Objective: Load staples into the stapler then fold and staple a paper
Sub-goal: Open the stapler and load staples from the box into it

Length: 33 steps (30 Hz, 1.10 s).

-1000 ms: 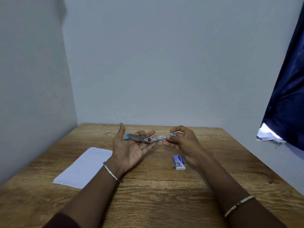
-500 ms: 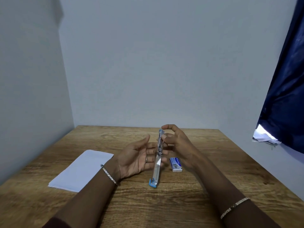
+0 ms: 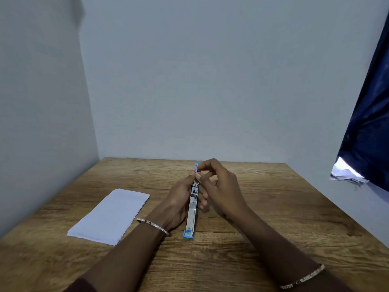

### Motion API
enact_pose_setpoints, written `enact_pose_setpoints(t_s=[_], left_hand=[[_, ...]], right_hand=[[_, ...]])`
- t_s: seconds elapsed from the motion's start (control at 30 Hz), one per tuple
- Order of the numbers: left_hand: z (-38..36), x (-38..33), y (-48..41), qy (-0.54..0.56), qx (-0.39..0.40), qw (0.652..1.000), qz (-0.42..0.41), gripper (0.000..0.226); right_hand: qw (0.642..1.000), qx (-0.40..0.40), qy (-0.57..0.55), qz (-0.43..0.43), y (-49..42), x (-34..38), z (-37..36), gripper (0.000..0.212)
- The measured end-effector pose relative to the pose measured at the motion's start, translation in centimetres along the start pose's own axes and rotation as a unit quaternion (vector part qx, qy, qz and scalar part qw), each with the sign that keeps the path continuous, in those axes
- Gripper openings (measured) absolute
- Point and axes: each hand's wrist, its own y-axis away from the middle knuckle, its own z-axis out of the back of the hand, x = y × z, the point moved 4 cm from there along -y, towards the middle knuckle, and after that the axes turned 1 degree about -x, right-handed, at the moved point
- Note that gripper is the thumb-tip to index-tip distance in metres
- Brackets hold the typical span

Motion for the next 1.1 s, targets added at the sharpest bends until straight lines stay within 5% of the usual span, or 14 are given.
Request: enact_pose_setpoints(t_s=[0.37, 1.1], left_hand=[[-0.3, -0.4, 0.6, 0.048, -0.049, 0.997, -0.019, 0.035], [0.6, 0.2, -0.4, 0.085, -0.053, 0.995, 0.007, 0.049]], right_hand=[[0.991, 0.039, 0.127, 0.027, 0.2, 0.5, -0.6, 0.022], [0.999, -0.006, 0.033, 0.025, 0.0, 1.0, 0.1, 0.018]])
